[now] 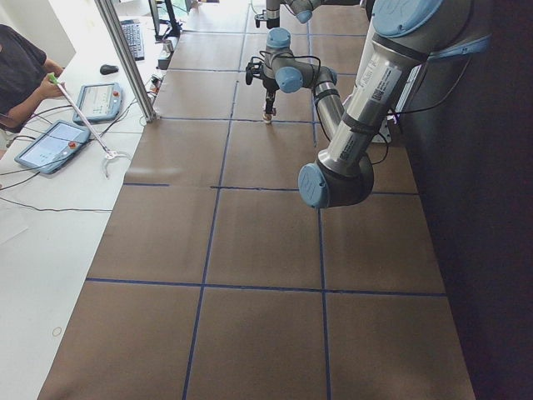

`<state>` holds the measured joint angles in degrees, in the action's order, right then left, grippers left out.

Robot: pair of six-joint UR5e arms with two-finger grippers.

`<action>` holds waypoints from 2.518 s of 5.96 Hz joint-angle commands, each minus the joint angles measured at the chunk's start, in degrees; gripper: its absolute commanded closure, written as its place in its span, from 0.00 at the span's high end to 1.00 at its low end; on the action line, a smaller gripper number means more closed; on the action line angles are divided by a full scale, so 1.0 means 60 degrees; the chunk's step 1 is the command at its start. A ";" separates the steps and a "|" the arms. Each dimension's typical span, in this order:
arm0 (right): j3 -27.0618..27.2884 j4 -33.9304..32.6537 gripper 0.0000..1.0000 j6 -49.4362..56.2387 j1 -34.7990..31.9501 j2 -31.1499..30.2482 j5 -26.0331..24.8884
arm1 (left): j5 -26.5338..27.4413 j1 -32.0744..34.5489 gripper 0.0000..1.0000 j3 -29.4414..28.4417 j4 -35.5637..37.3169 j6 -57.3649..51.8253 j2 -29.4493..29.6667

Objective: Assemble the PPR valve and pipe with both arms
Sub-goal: 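Release the fitting with the left gripper while the right gripper grasps the chrome valve, then carry the chrome tee valve above the white fitting with the right gripper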

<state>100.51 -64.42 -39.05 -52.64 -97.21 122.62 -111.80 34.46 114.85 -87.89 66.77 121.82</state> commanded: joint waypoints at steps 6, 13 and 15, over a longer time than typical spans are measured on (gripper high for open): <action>0.1939 -0.0087 0.00 -0.5106 0.0990 0.1879 -0.0119 | 0.0000 0.0014 0.96 0.0179 -0.0102 -0.0025 -0.0479; 0.0902 -0.3339 0.00 -1.0308 0.4261 0.7426 -0.3107 | 0.0059 -0.0147 0.96 -0.0185 -0.0117 -0.0099 -0.1143; 0.0811 -0.3544 0.00 -1.0308 0.4276 0.7486 -0.3107 | 0.0073 -0.0220 0.96 -0.0449 -0.0205 -0.0114 -0.1128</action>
<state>105.70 -85.04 -100.85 -27.04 -52.53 104.04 -111.38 33.33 112.63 -88.84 66.12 115.05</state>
